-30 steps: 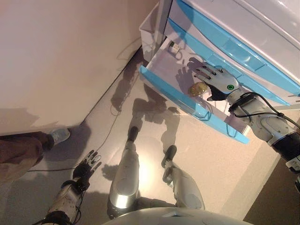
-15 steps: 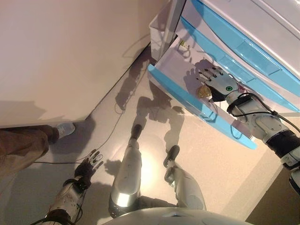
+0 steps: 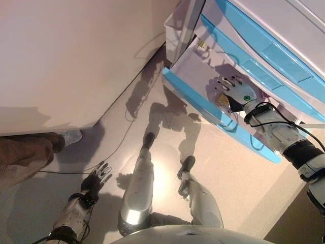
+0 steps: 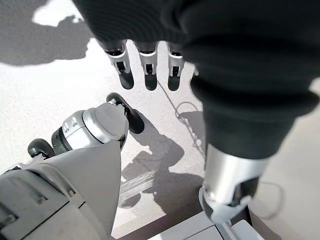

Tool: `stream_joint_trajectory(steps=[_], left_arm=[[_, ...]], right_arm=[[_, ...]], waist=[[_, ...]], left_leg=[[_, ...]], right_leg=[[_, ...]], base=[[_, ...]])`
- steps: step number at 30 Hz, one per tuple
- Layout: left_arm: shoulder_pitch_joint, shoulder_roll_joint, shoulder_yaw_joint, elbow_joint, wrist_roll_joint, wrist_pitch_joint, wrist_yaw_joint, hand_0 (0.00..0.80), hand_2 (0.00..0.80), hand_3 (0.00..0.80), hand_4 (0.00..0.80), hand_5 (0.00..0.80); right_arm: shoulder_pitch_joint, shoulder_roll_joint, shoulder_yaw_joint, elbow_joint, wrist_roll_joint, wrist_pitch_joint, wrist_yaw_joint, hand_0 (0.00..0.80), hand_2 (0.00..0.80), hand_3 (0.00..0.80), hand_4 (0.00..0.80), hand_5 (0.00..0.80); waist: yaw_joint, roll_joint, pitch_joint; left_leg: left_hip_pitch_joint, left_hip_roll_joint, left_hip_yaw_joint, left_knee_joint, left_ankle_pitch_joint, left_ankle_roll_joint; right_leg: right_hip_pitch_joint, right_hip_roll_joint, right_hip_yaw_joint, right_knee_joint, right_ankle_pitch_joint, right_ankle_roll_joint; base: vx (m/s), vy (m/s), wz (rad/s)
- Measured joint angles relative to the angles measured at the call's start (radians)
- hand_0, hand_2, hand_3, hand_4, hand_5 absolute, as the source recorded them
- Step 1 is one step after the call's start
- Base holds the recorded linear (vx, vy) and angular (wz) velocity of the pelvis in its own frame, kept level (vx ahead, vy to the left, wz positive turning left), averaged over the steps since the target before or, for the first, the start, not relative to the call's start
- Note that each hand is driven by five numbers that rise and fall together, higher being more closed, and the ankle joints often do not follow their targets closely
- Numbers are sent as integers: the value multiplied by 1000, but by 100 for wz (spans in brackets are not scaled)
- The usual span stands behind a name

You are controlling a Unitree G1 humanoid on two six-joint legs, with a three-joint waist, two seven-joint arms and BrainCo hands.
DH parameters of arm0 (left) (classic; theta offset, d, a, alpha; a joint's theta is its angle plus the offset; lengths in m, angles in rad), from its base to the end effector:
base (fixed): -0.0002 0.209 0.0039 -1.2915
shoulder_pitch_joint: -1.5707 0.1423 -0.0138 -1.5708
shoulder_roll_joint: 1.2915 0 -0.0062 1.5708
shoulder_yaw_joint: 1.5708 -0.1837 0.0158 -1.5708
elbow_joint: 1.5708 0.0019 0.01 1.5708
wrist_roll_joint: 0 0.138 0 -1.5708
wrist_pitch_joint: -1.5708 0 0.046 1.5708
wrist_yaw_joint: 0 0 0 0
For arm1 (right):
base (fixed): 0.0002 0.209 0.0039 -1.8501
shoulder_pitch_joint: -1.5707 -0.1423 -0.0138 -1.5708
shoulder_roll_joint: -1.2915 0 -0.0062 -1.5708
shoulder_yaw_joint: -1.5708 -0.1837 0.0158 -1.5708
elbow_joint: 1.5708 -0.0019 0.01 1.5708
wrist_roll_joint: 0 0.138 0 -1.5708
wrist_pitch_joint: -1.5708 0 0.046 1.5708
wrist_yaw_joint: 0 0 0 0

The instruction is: Open the drawer and pick up the medicine

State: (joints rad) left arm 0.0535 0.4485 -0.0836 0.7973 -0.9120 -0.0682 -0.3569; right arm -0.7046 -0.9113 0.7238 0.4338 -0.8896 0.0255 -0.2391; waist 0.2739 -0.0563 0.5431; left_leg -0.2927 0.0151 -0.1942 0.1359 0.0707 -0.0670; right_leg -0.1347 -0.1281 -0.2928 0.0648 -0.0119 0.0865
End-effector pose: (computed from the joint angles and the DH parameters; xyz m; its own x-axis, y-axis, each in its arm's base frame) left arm 0.1244 0.2807 -0.0613 0.8349 -0.0060 -0.5503 -0.2596 0.8774 -0.4035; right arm 0.2995 -0.2436 0.1346 0.9549 0.2877 0.0738 0.1937 -0.4150 -0.8889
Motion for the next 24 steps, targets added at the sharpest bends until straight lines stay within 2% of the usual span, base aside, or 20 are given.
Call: stream_joint_trajectory(steps=[24], left_arm=[[0,5,0,-23,0,0,0,0,0,0,0,0]], right_arm=[[-8,16,0,26,-17,1,-3,800,800,800,800,800]], waist=[[-1,0,0]], left_leg=[[0,0,-1,0,4,-1]], right_leg=[[-3,0,1,6,-1,2]], base=[[0,0,0]])
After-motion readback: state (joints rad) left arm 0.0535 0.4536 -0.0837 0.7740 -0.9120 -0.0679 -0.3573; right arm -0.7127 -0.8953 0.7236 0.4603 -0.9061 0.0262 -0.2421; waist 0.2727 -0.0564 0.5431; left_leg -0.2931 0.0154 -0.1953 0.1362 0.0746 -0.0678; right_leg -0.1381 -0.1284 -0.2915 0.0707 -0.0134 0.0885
